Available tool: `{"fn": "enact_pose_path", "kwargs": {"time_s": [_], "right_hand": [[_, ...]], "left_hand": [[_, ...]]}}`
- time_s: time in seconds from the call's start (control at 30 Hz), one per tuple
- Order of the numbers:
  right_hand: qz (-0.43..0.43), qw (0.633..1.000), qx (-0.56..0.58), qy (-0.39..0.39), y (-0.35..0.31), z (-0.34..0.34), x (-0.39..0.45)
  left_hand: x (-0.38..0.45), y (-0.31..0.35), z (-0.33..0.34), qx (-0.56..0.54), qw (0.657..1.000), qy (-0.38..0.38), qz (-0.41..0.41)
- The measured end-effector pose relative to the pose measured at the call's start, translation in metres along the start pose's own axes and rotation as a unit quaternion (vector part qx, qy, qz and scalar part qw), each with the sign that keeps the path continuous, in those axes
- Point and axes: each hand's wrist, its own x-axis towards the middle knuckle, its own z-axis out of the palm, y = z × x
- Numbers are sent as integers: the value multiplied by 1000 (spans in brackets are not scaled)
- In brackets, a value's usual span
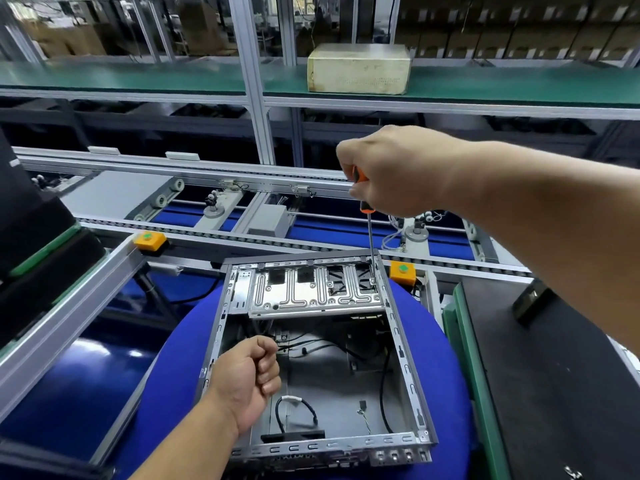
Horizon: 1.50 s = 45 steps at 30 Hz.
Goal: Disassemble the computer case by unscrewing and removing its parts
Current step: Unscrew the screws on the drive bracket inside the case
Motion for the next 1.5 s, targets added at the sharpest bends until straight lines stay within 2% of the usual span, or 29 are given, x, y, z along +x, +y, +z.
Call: {"fn": "enact_pose_path", "kwargs": {"time_s": [0.1,0.17,0.27,0.33,0.47,0.57,0.67,0.97,1.23,1.5], "right_hand": [[-15,1000,-8,6,-9,5,-3],[-19,1000,-13,9,-12,7,-6],[-17,1000,-17,17,-13,5,-8],[-19,999,-16,27,-13,2,-6],[-24,999,-22,36,-17,-3,-3],[-20,998,-40,32,-21,-6,-3],[-9,998,-60,31,-20,-8,-5],[16,999,-37,25,-9,-3,-10],[25,999,-25,31,-5,4,-11],[33,999,-25,25,-3,4,-12]], "left_hand": [[0,-1,-2,34,999,0,15],[0,0,2,117,992,4,53],[4,15,26,259,958,-2,124],[4,34,55,344,918,-13,196],[9,72,120,471,811,-59,343],[6,91,165,535,744,-60,395],[5,98,193,579,696,-46,422],[7,96,204,609,670,-37,423],[9,95,204,612,671,-39,416],[8,95,207,625,657,-37,420]]}}
